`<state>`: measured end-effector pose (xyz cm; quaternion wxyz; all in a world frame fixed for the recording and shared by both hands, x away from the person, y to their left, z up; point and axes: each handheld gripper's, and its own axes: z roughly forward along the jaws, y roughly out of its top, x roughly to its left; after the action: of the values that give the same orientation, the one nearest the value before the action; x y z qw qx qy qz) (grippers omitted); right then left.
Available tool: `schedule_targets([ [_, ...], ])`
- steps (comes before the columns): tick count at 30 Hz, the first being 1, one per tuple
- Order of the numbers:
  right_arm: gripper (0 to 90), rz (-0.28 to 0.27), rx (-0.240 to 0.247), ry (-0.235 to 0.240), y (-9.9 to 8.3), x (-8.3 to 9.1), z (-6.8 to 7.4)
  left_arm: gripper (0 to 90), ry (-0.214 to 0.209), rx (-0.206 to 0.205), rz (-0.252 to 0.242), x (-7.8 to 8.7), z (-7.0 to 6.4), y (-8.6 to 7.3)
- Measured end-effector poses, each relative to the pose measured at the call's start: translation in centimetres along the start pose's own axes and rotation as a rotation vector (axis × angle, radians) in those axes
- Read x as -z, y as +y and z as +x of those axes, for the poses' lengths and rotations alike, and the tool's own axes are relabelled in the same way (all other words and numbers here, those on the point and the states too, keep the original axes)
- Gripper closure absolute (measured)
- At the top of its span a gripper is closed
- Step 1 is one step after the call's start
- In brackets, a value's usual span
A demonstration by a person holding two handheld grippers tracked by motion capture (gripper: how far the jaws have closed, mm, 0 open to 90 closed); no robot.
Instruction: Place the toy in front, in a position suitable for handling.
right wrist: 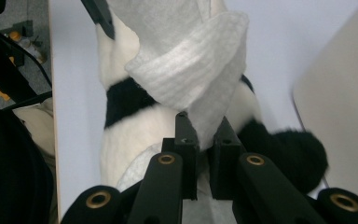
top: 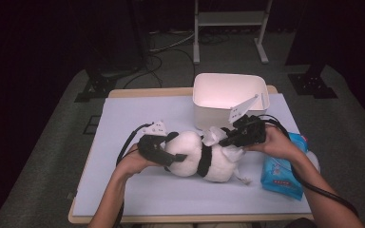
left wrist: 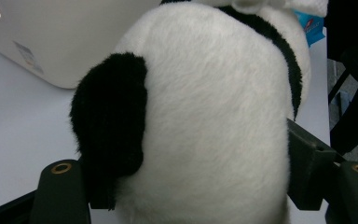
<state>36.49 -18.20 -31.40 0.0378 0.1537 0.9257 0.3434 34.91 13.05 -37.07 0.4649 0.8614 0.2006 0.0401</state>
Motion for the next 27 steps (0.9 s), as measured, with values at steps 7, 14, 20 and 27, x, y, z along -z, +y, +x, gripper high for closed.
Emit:
schedule_targets([
  [7,83.4,0.002,-0.070,-0.023,-2.8,0.9,-1.0,26.7,-0.006,-0.003,-0.009,0.1,-0.1,-0.9],
  [14,83.4,0.007,-0.101,-0.016,-3.8,0.9,-1.4,26.5,-0.006,-0.011,-0.008,0.2,-0.3,-1.1],
  [20,83.4,0.000,-0.069,0.004,-2.0,1.1,-0.9,26.4,-0.006,-0.028,0.000,0.2,-0.6,-1.1],
  [27,83.4,0.006,-0.027,0.019,0.0,0.3,-0.3,26.2,-0.001,-0.046,0.010,0.3,-0.7,-1.0],
])
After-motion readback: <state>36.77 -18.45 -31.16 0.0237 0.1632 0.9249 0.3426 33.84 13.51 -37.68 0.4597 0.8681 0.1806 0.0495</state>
